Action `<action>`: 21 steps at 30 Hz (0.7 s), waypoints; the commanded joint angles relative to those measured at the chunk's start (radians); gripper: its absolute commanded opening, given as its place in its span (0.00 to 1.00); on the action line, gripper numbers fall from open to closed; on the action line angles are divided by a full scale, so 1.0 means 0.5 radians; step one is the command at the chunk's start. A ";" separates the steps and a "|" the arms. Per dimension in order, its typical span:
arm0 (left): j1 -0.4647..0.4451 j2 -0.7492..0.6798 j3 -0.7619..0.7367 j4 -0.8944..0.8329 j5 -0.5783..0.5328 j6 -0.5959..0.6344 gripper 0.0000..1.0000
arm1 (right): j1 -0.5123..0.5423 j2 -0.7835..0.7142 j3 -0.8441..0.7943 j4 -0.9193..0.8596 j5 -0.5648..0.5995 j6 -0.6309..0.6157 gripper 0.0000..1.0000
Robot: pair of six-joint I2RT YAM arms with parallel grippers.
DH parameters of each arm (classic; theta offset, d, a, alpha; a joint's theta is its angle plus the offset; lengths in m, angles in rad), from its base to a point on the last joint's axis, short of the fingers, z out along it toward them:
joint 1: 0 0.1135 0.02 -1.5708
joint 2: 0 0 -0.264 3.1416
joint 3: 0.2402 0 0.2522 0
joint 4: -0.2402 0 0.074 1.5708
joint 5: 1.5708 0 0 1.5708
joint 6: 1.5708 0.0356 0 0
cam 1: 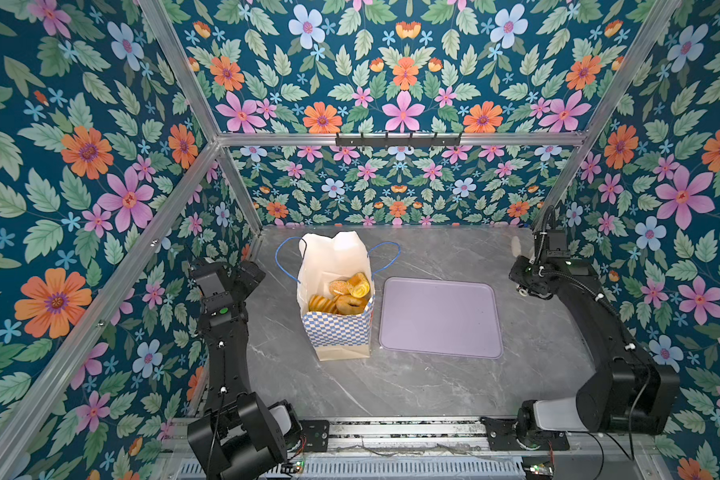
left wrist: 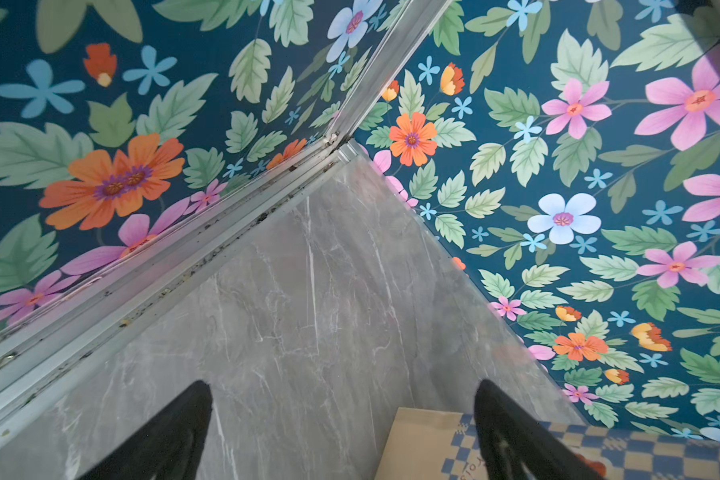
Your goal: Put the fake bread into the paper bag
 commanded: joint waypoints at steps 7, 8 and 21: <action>-0.011 0.135 -0.004 0.211 -0.091 0.139 1.00 | -0.180 0.409 0.130 -0.115 -0.016 -0.487 0.41; -0.014 0.131 -0.048 0.243 -0.130 0.121 1.00 | -0.200 0.488 0.153 -0.140 -0.033 -0.511 0.41; -0.036 0.085 -0.447 0.517 -0.489 0.068 1.00 | -0.250 0.799 0.152 -0.157 -0.075 -0.485 0.56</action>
